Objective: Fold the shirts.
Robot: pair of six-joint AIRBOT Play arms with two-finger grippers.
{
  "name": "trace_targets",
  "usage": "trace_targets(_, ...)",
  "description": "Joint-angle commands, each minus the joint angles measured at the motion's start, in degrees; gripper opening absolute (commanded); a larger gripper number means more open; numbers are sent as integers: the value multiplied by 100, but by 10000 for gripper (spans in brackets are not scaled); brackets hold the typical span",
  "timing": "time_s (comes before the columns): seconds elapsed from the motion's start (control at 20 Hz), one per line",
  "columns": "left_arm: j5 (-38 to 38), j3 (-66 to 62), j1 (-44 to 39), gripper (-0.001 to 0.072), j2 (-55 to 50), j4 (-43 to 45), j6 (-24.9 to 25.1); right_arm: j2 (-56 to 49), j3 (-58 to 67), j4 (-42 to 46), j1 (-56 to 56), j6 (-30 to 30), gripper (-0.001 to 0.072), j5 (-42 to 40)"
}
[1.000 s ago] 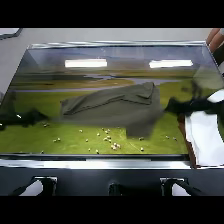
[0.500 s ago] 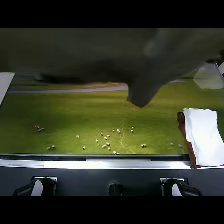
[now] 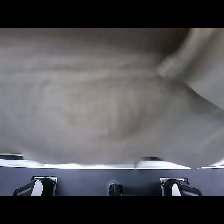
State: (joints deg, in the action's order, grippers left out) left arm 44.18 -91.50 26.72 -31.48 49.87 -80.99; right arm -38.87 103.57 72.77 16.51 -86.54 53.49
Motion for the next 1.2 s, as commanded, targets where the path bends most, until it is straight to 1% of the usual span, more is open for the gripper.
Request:
trace_targets(0.0,1287,33,0,24,-702,186,-7,-730,7,-9,-4,-284,40,1801)
trace_targets(0.1,2153,334,-4,24,-1475,184,7,-1722,-70,-286,-4,-280,39,3163)
trace_targets(0.15,2389,645,-42,24,-1897,186,192,-2221,-243,-507,-4,-282,39,3467)
trace_targets(0.2,2396,1043,-127,24,-2295,295,313,-2717,-509,-699,-7,-284,39,3493)
trace_targets(0.35,2177,1902,-435,24,-3526,876,317,-3971,-1222,-708,-448,-566,39,2922)
trace_targets(0.45,2026,1915,-595,24,-4454,848,232,-4798,-1338,-708,-949,-621,40,2310)
trace_targets(0.5,1895,1823,-662,25,-4861,780,236,-5156,-1335,-726,-1174,-634,40,1764)
trace_targets(0.6,1705,1532,-767,26,-5445,671,258,-5584,-1335,-767,-1416,-713,41,898)
trace_targets(0.7,1554,1237,-852,26,-5768,669,258,-5705,-1335,-769,-1462,-911,41,227)
trace_targets(0.8,1499,1049,-907,26,-5880,669,282,-5676,-1279,-758,-1401,-925,41,-116)
trace_targets(0.9,1565,918,-901,26,-5849,673,636,-5602,-1130,-763,-1217,-925,41,63)
trace_targets(0.95,1707,859,-863,26,-5834,673,715,-5508,-1113,-758,-1095,-920,41,297)
trace_targets(1.0,1912,833,-826,26,-5827,673,710,-5425,-1113,-756,-981,-911,41,654)
trace_targets(1.1,2524,837,-787,26,-5895,745,706,-5386,-1119,-671,-844,-863,41,1843)
trace_targets(1.15,2907,872,-789,26,-5967,813,702,-5403,-1204,-540,-866,-861,42,2299)
